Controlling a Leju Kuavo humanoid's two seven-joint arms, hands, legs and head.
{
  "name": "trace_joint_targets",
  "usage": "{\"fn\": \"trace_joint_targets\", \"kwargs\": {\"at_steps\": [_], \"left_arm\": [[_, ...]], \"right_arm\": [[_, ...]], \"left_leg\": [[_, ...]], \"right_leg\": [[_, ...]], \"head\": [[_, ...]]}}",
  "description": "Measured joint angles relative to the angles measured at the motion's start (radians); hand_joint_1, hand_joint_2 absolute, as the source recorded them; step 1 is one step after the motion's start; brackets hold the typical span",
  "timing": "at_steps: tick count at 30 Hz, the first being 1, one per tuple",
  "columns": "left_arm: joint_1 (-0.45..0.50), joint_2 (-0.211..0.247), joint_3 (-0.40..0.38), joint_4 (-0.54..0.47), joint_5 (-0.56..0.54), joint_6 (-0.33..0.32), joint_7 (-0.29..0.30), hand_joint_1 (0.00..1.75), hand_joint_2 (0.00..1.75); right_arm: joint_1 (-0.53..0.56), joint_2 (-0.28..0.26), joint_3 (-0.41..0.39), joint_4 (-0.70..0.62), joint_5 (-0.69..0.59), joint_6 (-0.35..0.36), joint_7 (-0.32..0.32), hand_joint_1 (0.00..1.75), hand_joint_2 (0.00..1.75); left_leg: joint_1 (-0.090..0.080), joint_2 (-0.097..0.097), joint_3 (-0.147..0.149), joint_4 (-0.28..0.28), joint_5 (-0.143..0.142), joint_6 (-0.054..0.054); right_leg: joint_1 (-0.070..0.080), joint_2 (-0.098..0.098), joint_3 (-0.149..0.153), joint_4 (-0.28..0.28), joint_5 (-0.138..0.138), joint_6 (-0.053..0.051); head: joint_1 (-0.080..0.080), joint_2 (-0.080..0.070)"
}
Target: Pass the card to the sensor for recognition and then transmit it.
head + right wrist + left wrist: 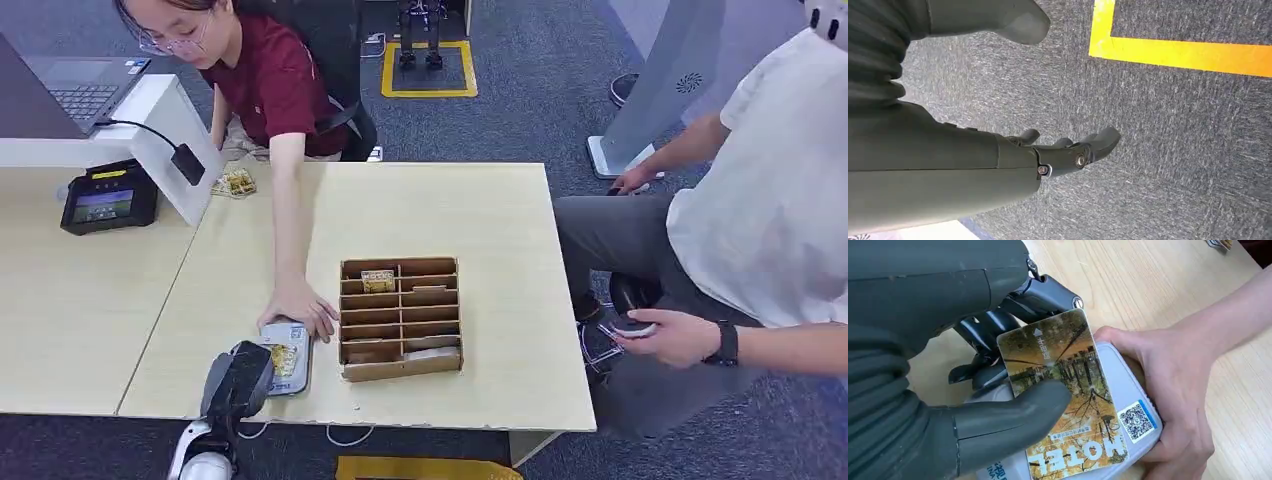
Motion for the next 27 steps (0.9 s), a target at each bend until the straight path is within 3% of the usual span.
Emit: {"fn": "trace_joint_targets", "kwargs": {"at_steps": [9, 17, 22, 23, 25, 26, 27], "left_arm": [[-0.004, -0.005, 0.008, 0.012, -0.028, 0.009, 0.0, 1.75, 1.75], [-0.031, -0.02, 0.041, 0.079, -0.218, 0.112, 0.053, 1.75, 1.75], [-0.034, -0.025, 0.05, 0.106, -0.25, 0.131, 0.054, 1.75, 1.75], [-0.035, -0.026, 0.05, 0.108, -0.234, 0.125, 0.042, 1.75, 1.75], [-0.032, -0.04, 0.057, 0.085, -0.116, 0.064, -0.064, 1.75, 1.75], [-0.014, -0.045, 0.074, 0.034, 0.084, -0.016, -0.217, 1.75, 1.75], [-0.004, -0.048, 0.077, -0.006, 0.231, -0.038, -0.304, 1.75, 1.75]], "right_arm": [[0.0, 0.0, 0.005, 0.0, 0.0, 0.0, -0.002, 0.0, 1.75], [-0.002, 0.0, 0.018, 0.0, 0.0, -0.008, -0.024, 0.0, 1.75], [-0.005, 0.0, 0.025, 0.0, 0.0, -0.01, -0.033, 0.0, 1.75], [-0.006, 0.0, 0.025, 0.0, 0.0, -0.01, -0.034, 0.0, 1.75], [-0.006, 0.0, 0.027, 0.0, 0.0, -0.013, -0.038, 0.0, 1.75], [-0.005, 0.0, 0.031, 0.0, 0.0, -0.019, -0.043, 0.0, 1.75], [-0.003, -0.001, 0.033, 0.0, 0.0, -0.022, -0.045, 0.0, 1.75]], "left_leg": [[0.0, 0.0, 0.0, 0.0, 0.0, 0.0], [0.0, -0.001, 0.001, 0.0, 0.0, -0.001], [0.0, -0.002, 0.002, -0.001, 0.001, -0.001], [0.0, -0.002, 0.002, -0.001, 0.001, -0.001], [0.0, -0.002, 0.002, -0.001, 0.001, -0.001], [0.0, -0.001, 0.002, 0.0, 0.001, -0.001], [0.0, -0.001, 0.001, 0.0, 0.002, 0.0]], "right_leg": [[0.0, 0.0, 0.001, 0.0, 0.0, 0.0], [0.0, 0.0, 0.001, 0.0, 0.0, 0.0], [0.0, -0.002, 0.002, 0.0, 0.0, 0.0], [0.0, -0.002, 0.002, 0.0, 0.0, 0.0], [0.0, -0.002, 0.002, 0.0, 0.0, -0.001], [0.0, -0.001, 0.001, 0.0, 0.001, -0.001], [0.001, -0.001, -0.001, 0.0, 0.001, -0.001]], "head": [[0.0, 0.0], [0.0, 0.0], [0.0, 0.0], [0.0, 0.0], [0.0, 0.0], [-0.001, 0.0], [-0.002, 0.0]]}}
